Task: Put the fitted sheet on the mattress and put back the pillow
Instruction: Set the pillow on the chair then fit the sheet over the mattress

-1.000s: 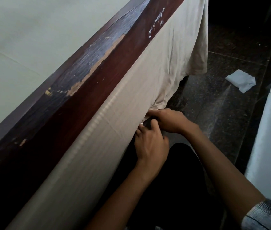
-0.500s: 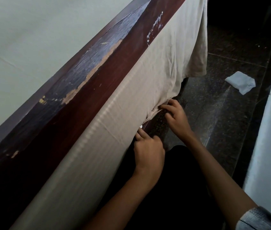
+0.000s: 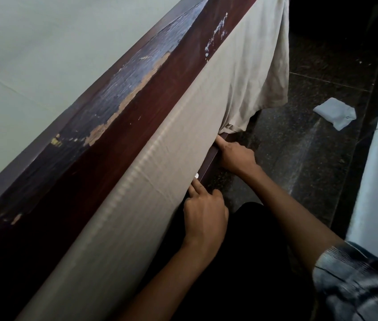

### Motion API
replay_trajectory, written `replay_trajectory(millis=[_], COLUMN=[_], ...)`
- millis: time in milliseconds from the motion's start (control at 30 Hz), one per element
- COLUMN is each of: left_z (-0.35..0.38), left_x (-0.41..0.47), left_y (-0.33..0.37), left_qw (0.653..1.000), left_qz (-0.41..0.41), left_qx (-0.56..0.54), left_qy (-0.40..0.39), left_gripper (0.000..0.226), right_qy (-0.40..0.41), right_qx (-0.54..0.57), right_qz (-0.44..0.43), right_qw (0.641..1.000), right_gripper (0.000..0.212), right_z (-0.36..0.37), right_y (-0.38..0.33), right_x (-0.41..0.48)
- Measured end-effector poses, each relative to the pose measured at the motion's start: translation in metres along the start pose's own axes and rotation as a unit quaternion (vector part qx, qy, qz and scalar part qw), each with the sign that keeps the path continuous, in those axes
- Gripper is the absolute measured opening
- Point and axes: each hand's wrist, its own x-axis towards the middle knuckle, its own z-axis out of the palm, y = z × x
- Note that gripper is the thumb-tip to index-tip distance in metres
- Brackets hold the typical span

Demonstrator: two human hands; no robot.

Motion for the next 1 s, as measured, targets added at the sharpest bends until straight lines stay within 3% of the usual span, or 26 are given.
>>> replay_trajectory(millis=[100, 200, 333, 467, 533, 700, 867, 1000], left_z=[-0.002, -0.004, -0.014, -0.025, -0.028, -0.026, -0.015, -0.016], left_x=[0.0, -0.003, -0.002, -0.002, 0.004, 0.06, 0.084, 0.083], left_y=[-0.002, -0.003, -0.007, -0.005, 0.003, 0.012, 0.017, 0.019], left_qw=[1.0, 0.999, 0.992, 0.987, 0.97, 0.903, 0.917, 0.926], left_qz=[0.027, 0.033, 0.012, 0.017, 0.052, 0.022, -0.005, 0.014], left_qx=[0.005, -0.005, -0.119, -0.158, -0.227, -0.425, -0.383, -0.356], left_qy=[-0.012, -0.028, -0.049, 0.018, 0.073, 0.058, 0.112, 0.129], left_gripper=[0.029, 0.03, 0.034, 0.032, 0.033, 0.054, 0.053, 0.053], right_qy=[-0.001, -0.079, -0.096, -0.221, -0.251, -0.358, -0.301, -0.194], right_qx=[-0.013, 0.041, 0.134, 0.315, 0.33, 0.283, 0.391, 0.576], right_qz=[0.012, 0.017, 0.02, 0.008, -0.025, -0.108, -0.118, -0.064], right_qw=[1.0, 0.996, 0.986, 0.923, 0.91, 0.883, 0.862, 0.792], right_gripper=[0.073, 0.07, 0.056, 0.065, 0.063, 0.046, 0.036, 0.035], right_z=[0.0, -0.011, -0.03, -0.023, -0.024, -0.049, -0.045, -0.012], right_y=[-0.004, -0.007, -0.005, 0.01, 0.018, 0.04, 0.048, 0.053], right_x=[0.003, 0.007, 0.019, 0.018, 0.026, 0.051, 0.05, 0.028])
